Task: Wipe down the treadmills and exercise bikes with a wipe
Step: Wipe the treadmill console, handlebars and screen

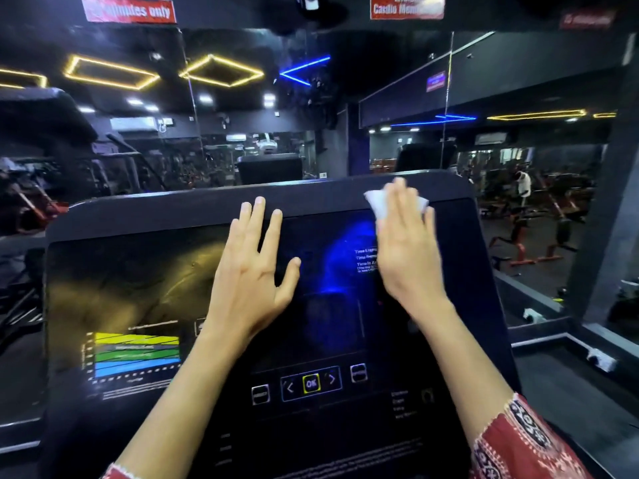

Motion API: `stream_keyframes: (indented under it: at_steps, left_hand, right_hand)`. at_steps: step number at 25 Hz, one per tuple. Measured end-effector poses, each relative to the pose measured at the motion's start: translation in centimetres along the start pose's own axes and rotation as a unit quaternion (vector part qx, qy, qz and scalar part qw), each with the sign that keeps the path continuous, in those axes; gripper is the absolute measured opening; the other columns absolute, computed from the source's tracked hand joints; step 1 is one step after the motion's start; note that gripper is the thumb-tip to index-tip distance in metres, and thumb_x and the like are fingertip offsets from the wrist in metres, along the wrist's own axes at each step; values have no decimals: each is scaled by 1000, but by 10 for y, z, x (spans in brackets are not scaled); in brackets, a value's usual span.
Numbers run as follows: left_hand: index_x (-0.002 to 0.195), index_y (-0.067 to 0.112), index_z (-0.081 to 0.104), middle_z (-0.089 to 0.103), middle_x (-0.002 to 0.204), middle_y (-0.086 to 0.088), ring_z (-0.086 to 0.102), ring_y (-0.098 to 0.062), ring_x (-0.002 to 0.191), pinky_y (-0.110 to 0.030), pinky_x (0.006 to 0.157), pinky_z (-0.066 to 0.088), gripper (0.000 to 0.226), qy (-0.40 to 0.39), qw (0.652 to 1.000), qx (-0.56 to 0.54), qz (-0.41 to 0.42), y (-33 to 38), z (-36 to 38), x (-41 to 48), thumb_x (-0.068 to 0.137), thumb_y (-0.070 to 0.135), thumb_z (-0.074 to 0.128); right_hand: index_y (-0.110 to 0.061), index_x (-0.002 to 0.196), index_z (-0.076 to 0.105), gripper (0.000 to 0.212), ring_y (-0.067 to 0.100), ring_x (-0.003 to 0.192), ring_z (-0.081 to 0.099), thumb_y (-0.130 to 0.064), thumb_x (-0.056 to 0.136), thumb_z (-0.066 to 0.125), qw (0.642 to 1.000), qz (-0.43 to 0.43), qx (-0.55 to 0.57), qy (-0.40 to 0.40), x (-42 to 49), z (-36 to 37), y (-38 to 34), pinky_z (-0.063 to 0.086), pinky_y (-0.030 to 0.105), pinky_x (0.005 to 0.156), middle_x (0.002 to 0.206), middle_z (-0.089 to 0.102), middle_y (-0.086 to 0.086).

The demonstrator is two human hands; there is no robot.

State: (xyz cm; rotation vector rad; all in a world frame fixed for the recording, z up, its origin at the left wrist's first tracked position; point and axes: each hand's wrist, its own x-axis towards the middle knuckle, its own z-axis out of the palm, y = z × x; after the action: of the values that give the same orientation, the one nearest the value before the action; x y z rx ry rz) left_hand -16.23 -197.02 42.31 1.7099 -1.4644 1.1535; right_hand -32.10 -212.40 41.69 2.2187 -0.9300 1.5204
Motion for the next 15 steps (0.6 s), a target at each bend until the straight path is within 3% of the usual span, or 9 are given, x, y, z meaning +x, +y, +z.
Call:
stream_keyframes:
  at_steps: [2,4,6,7,8,11,12,15]
  left_hand:
    - [134,-6,47,35,145,-29,32,-43,135,-46,112,20,62,-7,1000,7,26,18,8,1,88,34,43]
    - [133,-6,49,37,144,-29,34,-44,133,-47,111,19,61,-13,998,9,53,36,19,4,87,34,43]
    - [132,-7,50,38,143,-30,35,-45,132,-48,110,18,63,-8,998,14,57,48,26,11,86,36,45]
    - [132,-7,49,38,142,-30,35,-46,132,-48,110,17,64,-4,998,17,54,53,29,16,86,38,45]
    - [133,-7,49,39,142,-30,36,-47,131,-49,110,17,66,-1,998,24,51,56,30,20,86,40,45]
    - [135,-6,47,36,144,-29,34,-46,133,-49,110,17,69,-12,997,47,58,67,36,29,88,44,43]
    - [136,-5,46,35,145,-29,33,-45,134,-49,111,17,69,-18,997,47,63,71,39,30,88,44,42]
    - [136,-3,46,34,146,-29,31,-43,136,-48,111,15,69,-23,996,46,73,85,48,36,87,44,42]
  right_hand:
    - [6,146,26,52,40,142,23,-14,99,32,995,101,20,-4,-26,-8,21,23,55,113,155,22,23]
    - [4,146,28,51,36,143,21,-22,103,20,999,13,52,-12,-40,-6,-5,17,48,116,154,25,21]
    - [-1,143,38,50,30,141,27,-22,100,27,988,-133,78,-31,-22,-2,-16,14,42,116,152,34,15]
    - [-4,143,41,49,29,140,31,-22,98,30,985,-161,61,-21,-5,-1,-8,15,43,115,151,37,12]
    - [-7,143,41,50,30,140,33,-23,97,30,990,-138,36,-11,12,-3,5,17,46,114,151,38,10]
    - [-4,147,34,55,37,141,29,-24,97,21,998,63,5,23,32,-6,53,20,55,113,153,31,15]
    - [-3,147,32,55,37,142,26,-23,97,19,997,77,19,17,29,-5,53,18,53,114,154,29,17]
    - [-4,146,34,53,32,143,26,-24,99,22,994,-79,72,-19,32,-1,33,11,44,116,154,30,13]
